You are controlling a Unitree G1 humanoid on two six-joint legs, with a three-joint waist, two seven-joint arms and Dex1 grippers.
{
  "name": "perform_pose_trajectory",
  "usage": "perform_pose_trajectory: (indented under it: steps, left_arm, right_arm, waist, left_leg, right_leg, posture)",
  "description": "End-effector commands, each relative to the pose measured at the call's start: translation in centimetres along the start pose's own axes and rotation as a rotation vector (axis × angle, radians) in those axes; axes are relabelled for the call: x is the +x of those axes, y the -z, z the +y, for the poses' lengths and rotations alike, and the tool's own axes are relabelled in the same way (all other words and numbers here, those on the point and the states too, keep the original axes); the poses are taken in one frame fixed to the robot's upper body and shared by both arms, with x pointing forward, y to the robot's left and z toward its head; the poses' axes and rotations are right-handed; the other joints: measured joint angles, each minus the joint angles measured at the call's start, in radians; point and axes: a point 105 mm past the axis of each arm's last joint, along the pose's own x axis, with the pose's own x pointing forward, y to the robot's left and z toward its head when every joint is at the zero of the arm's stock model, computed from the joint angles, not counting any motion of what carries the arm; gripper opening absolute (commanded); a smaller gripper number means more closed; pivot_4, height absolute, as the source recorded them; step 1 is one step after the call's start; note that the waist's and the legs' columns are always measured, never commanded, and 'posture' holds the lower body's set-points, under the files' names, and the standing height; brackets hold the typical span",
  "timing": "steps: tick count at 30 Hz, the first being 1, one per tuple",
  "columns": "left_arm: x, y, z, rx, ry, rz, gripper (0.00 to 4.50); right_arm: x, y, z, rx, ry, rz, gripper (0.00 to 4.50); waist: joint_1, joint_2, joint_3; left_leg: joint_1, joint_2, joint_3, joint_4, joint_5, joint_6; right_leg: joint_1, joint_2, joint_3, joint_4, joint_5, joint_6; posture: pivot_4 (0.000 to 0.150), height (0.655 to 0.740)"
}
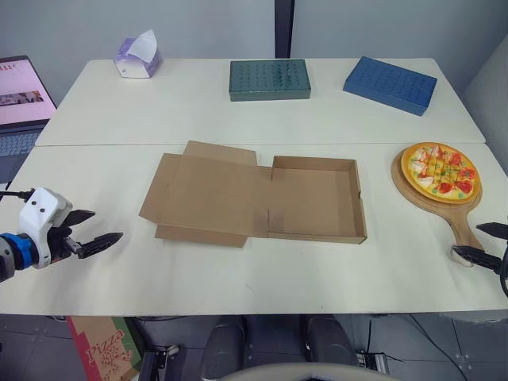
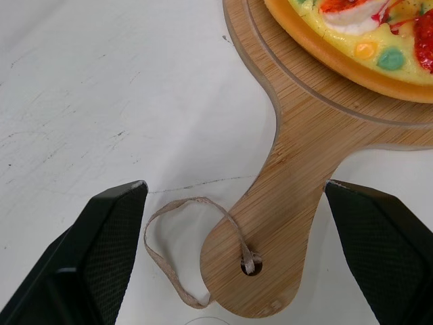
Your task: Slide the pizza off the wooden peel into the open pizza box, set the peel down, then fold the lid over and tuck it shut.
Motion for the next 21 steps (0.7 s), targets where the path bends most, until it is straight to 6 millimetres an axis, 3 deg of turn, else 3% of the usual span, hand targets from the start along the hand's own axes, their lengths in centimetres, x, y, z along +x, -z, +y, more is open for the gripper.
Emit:
perform_pose_trajectory:
  steps: [1, 8, 21]
  left_arm:
    - [-0.4, -1.1, 0.2, 0.033, 0.01, -0.021, 4.5]
    - [0.0, -2.1, -0.7, 0.002, 0.064, -0.114, 4.5]
    - [0.2, -1.9, -1.8, 0.01, 0.121, -0.13, 4.5]
  right_arm:
    - [-0.7, -1.7, -0.8, -0.053, 0.061, -0.071, 4.48]
    - [-1.0, -2.6, -1.6, -0.131, 0.14, -0.146, 4.48]
    - [-1.5, -1.8, -1.9, -0.071, 0.142, -0.099, 4.48]
  waist:
    - [0.0, 0.0, 0.0]
    - [0.0, 0.0, 0.0]
    - [0.0, -0.001, 0.0]
  left_leg:
    - [0.0, 0.0, 0.0, 0.0, 0.0, 0.0]
    - [0.0, 0.0, 0.0, 0.0, 0.0, 0.0]
    - [0.0, 0.0, 0.0, 0.0, 0.0, 0.0]
  right_leg:
    - [0.0, 0.0, 0.0, 0.0, 0.0, 0.0]
    - [0.0, 0.0, 0.0, 0.0, 0.0, 0.0]
    - [0.0, 0.0, 0.0, 0.0, 0.001, -0.001]
  posture:
    - [0.15, 0.7279]
    - [0.15, 0.7279]
    - [0.15, 0.7279]
